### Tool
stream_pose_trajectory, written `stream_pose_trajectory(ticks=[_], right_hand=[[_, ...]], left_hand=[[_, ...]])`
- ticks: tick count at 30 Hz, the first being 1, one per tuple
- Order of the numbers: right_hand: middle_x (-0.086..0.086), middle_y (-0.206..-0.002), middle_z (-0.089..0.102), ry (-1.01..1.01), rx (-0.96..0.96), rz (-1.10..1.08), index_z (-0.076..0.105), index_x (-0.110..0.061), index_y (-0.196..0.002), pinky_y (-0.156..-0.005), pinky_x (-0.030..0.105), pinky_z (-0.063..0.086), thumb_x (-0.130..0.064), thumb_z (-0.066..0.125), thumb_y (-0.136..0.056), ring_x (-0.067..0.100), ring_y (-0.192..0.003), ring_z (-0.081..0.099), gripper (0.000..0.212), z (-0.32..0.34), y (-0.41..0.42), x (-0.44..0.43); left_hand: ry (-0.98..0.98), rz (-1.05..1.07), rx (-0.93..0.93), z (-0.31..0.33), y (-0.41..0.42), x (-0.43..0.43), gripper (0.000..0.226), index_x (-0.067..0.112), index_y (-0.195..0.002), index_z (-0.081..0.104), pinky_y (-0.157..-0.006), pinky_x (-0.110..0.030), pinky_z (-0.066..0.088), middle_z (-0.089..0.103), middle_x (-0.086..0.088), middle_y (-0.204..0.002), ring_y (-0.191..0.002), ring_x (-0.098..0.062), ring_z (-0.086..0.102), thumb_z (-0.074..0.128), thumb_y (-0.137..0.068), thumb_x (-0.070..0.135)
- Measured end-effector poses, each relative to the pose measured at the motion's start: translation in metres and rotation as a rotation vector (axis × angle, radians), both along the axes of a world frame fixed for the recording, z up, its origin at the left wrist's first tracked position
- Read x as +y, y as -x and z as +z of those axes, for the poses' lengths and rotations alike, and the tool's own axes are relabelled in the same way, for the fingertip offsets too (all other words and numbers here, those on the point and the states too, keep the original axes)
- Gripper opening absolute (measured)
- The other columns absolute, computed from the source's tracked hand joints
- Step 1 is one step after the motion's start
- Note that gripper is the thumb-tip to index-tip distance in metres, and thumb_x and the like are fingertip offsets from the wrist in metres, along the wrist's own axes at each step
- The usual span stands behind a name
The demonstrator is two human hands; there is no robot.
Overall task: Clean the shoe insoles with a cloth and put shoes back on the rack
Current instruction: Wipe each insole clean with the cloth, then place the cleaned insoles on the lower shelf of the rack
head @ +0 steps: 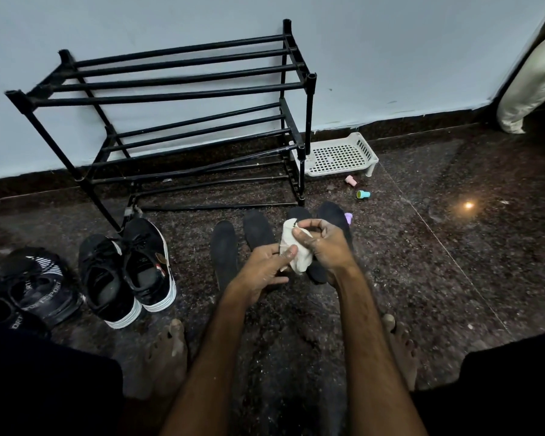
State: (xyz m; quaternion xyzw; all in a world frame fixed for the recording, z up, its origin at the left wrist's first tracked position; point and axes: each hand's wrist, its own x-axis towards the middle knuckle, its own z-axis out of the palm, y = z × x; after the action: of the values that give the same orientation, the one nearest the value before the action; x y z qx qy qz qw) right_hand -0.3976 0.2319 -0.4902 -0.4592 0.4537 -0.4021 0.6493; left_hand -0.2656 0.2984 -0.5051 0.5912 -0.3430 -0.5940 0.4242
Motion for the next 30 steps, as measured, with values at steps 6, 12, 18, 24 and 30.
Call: stream_pose_trajectory(ticks=[6,12,18,24,30], right_hand=[[0.003,-0.077,0.070,0.142,0.306,-0.233,0.061,-0.019,-0.079,-0.062,0.032,0.054,-0.003,0.078,-0.078,0.015,-0.065,0.064,0.023,-0.016,0.020,-0.006],[0.006,-0.080,0.069,0.068,0.115,-0.116,0.070,-0.001,-0.090,-0.055,0.020,0.052,0.011,0.060,-0.089,0.011,-0.064,0.063,0.015,0.006,0.033,-0.037],[0.001,-0.096,0.073,0.274,0.483,-0.154,0.074,-0.022,-0.085,-0.073,0.030,0.055,-0.005,0.067,-0.087,0.016,-0.084,0.066,0.019,0.029,0.040,-0.149],[0.006,-0.100,0.066,0.401,0.995,-0.007,0.061,-0.015,-0.112,-0.076,0.022,0.042,-0.010,0.071,-0.083,0.022,-0.096,0.061,0.031,0.012,0.017,-0.272],[0.014,-0.106,0.071,0.687,1.110,0.055,0.070,-0.011,-0.100,-0.084,0.027,0.047,-0.007,0.059,-0.084,0.028,-0.102,0.064,0.020,-0.007,-0.015,-0.368]], left_hand=[[0.090,0.193,-0.134,-0.004,0.002,-0.013,0.014,0.009,-0.096,0.071,-0.063,-0.026,0.055,0.075,-0.008,-0.089,-0.077,-0.013,0.068,0.067,-0.093,0.022],[0.122,0.176,-0.247,0.004,0.010,-0.060,0.016,0.013,-0.106,0.069,-0.056,-0.027,0.052,0.072,-0.002,-0.091,-0.076,-0.011,0.064,0.061,-0.097,0.024],[0.245,-0.063,-0.659,0.009,-0.011,-0.155,0.035,0.012,-0.125,0.060,-0.086,-0.036,0.052,0.067,0.006,-0.092,-0.090,-0.017,0.063,0.065,-0.093,0.024],[0.237,-0.295,-0.840,-0.026,-0.031,-0.238,0.036,0.015,-0.127,0.057,-0.088,-0.036,0.051,0.067,0.008,-0.090,-0.091,-0.016,0.065,0.062,-0.095,0.030],[0.199,-0.438,-0.757,-0.076,-0.038,-0.264,0.027,0.020,-0.121,0.061,-0.075,-0.034,0.053,0.070,0.005,-0.088,-0.073,-0.013,0.064,0.064,-0.095,0.025]])
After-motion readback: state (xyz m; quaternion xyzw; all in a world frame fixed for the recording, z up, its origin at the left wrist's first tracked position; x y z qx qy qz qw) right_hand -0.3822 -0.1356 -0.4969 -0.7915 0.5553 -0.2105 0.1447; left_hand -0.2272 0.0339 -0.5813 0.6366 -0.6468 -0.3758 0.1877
